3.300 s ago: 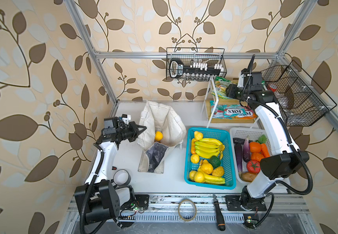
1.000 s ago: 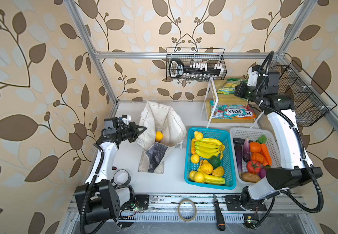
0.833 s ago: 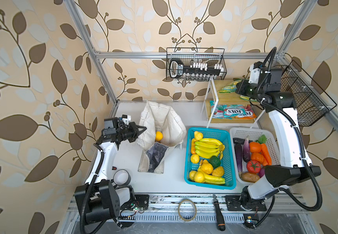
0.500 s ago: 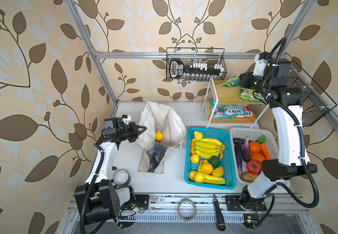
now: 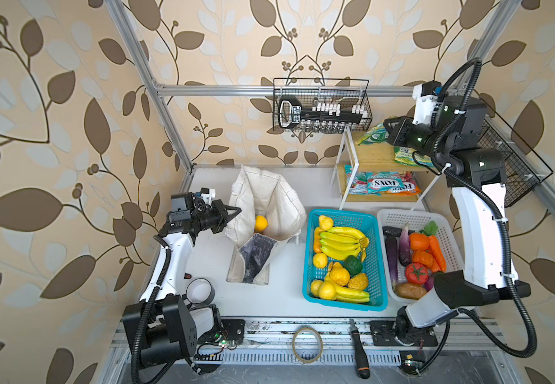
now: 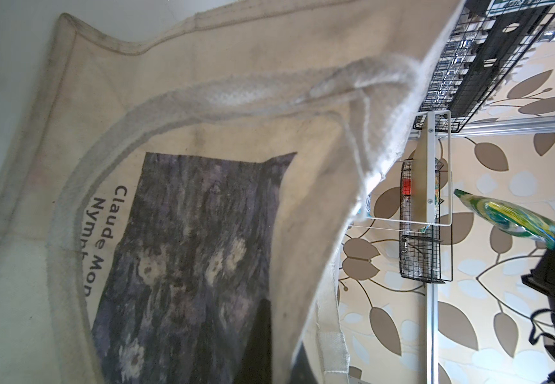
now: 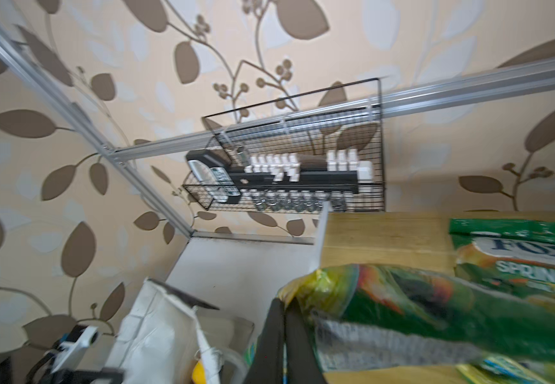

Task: Place the food into the grocery bag and tie it
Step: 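Lift the candy bag and carry it into the tote bag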

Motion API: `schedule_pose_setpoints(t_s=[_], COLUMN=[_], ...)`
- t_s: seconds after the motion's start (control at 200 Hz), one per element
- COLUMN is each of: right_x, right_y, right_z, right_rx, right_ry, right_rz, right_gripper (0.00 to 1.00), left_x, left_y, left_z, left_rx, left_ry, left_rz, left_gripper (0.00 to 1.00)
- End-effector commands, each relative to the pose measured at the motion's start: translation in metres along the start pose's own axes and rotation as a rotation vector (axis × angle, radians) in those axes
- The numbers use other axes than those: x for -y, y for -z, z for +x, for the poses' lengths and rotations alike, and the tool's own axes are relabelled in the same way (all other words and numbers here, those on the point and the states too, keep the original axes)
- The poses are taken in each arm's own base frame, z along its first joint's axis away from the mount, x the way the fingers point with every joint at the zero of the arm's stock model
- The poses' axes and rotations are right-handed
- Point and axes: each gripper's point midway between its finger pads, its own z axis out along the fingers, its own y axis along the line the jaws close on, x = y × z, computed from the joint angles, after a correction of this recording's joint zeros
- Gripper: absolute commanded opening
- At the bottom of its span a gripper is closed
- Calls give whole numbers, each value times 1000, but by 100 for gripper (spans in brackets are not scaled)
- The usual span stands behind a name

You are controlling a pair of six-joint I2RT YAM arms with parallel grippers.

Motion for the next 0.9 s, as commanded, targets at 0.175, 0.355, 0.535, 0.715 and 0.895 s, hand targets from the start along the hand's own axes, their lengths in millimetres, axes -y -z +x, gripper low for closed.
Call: schedule_pose_setpoints(t_s=[0.175,0.355,0.535,0.715,0.895], right_x=[-107,-169,-218,-262,-262], right_y=[35,27,-7,-38,-78], right_z=[7,61,130,204,294], right_rx=[56,-42,-197,-344,-535], right_ry=[82,79,93,132,117], right_rz=[-281,-466,-581,-667,-683], right_gripper=[0,0,0,0,0], left_x=[8,13,31,43,45], left_y=[0,0,4,6,5], left_z=[-5,-9,-14,-19,-18], left_rx=[-6,-4,8,17,8], left_ry=[2,5,-12,-26,-26], left_rz=[43,55,78,98,105], left_gripper=[0,0,0,0,0])
